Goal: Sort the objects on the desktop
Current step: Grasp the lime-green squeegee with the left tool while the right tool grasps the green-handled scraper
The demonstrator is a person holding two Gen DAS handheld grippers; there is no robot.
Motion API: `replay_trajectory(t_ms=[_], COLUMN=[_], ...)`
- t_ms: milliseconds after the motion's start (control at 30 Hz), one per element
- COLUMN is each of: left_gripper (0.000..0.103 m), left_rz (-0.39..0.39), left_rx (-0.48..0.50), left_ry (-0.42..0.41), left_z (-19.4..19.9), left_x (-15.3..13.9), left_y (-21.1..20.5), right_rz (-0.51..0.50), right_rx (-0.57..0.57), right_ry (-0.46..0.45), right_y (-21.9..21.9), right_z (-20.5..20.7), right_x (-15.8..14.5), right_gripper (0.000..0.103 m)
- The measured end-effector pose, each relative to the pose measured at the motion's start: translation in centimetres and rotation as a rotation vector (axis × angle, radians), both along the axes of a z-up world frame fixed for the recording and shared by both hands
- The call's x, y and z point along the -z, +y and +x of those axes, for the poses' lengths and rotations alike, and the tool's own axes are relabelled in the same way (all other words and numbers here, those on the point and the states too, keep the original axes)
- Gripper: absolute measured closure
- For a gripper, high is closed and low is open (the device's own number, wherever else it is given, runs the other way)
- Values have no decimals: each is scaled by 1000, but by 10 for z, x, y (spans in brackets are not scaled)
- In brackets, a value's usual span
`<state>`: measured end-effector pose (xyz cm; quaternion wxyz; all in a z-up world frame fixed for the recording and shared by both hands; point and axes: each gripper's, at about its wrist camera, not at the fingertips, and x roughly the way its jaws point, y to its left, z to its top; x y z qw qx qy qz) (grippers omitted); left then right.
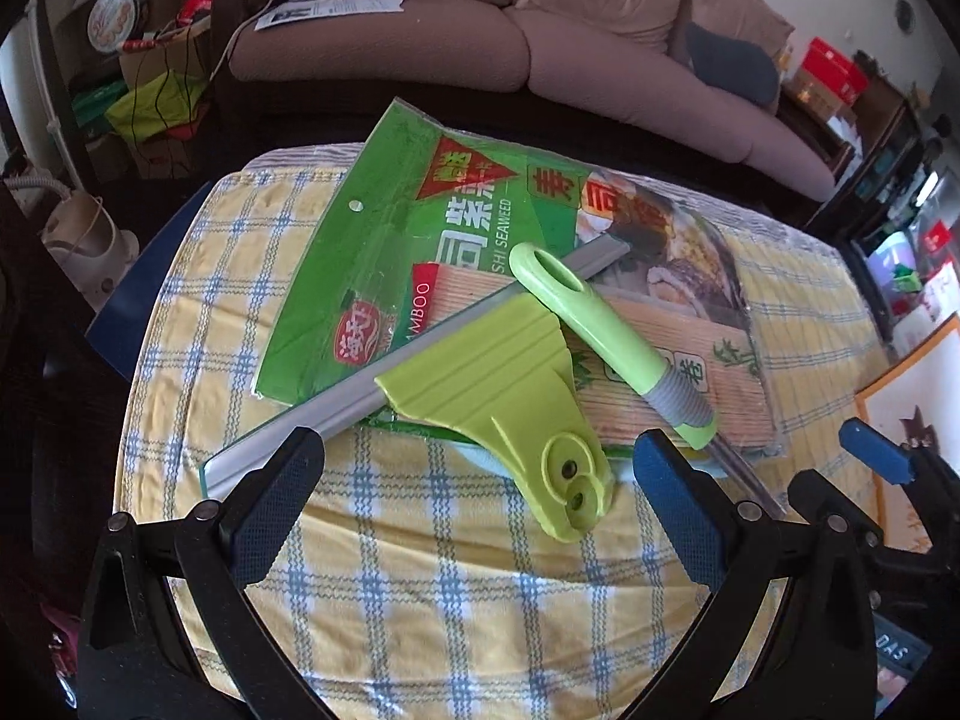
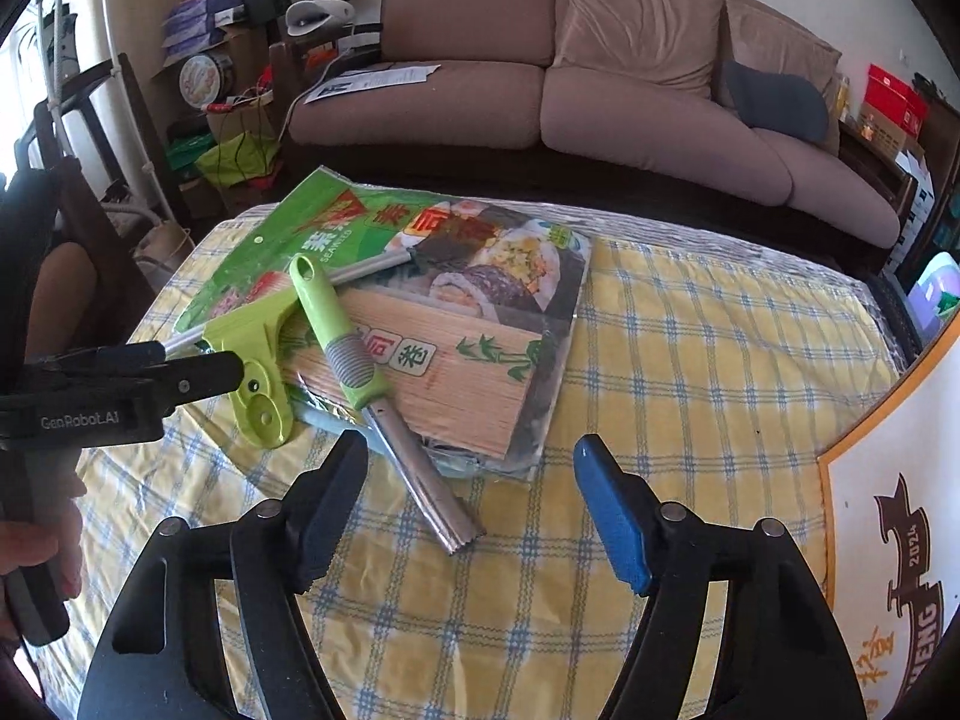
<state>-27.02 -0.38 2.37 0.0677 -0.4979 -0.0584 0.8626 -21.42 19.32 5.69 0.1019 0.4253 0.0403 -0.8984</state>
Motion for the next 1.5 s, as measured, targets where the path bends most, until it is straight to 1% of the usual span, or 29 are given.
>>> replay_trajectory(t_ms=[100,167,200,233,267,300,333,433,533,600,700,767,800,833,933,967,1000,1033,1067,1100,1133,1267,1333,1400,1500], left_gripper=[0,5,26,39,44,58,65,66,67,67,67,68,68,68,68,68,67,68,68,68,68,68,69,69,69], left_rz=[-22,-34,-34,-41,-26,-19,-22,-18,-29,-7,18,28,32,35,46,49,51,56,61,65,65,81,93,103,113], left_rx=[-17,-17,-13,-15,-7,1,1,21,27,16,6,2,2,3,5,5,6,6,5,5,7,-4,-10,-8,-8], left_ry=[-6,6,8,1,6,11,15,17,11,3,-2,-2,-3,-4,4,5,7,8,7,4,5,6,10,13,26], left_z=[-7,-8,-8,-8,-7,-5,-3,4,12,19,26,27,27,27,27,27,27,27,27,27,26,28,29,33,40], left_x=[7,9,10,11,10,9,7,3,3,5,8,8,8,9,10,11,11,12,12,13,13,12,9,4,-11], left_y=[8,14,16,17,16,15,14,4,-12,-25,-43,-49,-50,-50,-51,-52,-52,-53,-53,-53,-53,-54,-56,-56,-55], right_rz=[10,12,8,6,3,1,1,14,1,-12,-9,10,18,47,131,151,169,183,191,214,230,273,251,170,47], right_rx=[-5,-5,-5,-4,-6,-7,-11,-23,-36,-57,-128,-196,-234,-272,-357,-370,-380,-386,-394,-396,-407,-418,-404,-371,-316], right_ry=[2,2,0,-3,-6,-7,-5,10,12,15,16,-5,-17,-22,-14,-22,-35,-47,-67,-54,-31,-8,2,19,47], right_y=[1,2,3,4,5,5,4,0,-6,-14,-34,-55,-65,-76,-100,-105,-108,-111,-112,-115,-117,-122,-117,-105,-81], right_z=[1,2,3,3,4,6,7,8,3,-4,-17,-27,-30,-33,-37,-39,-41,-43,-45,-43,-39,-30,-25,-20,-12], right_x=[5,7,8,9,10,10,9,5,1,-2,-4,-1,2,4,12,16,21,26,32,35,35,34,27,12,-13], right_gripper=[30,30,30,30,30,30,30,30,30,30,39,40,43,45,46,46,49,60,66,70,79,83,87,88,88])
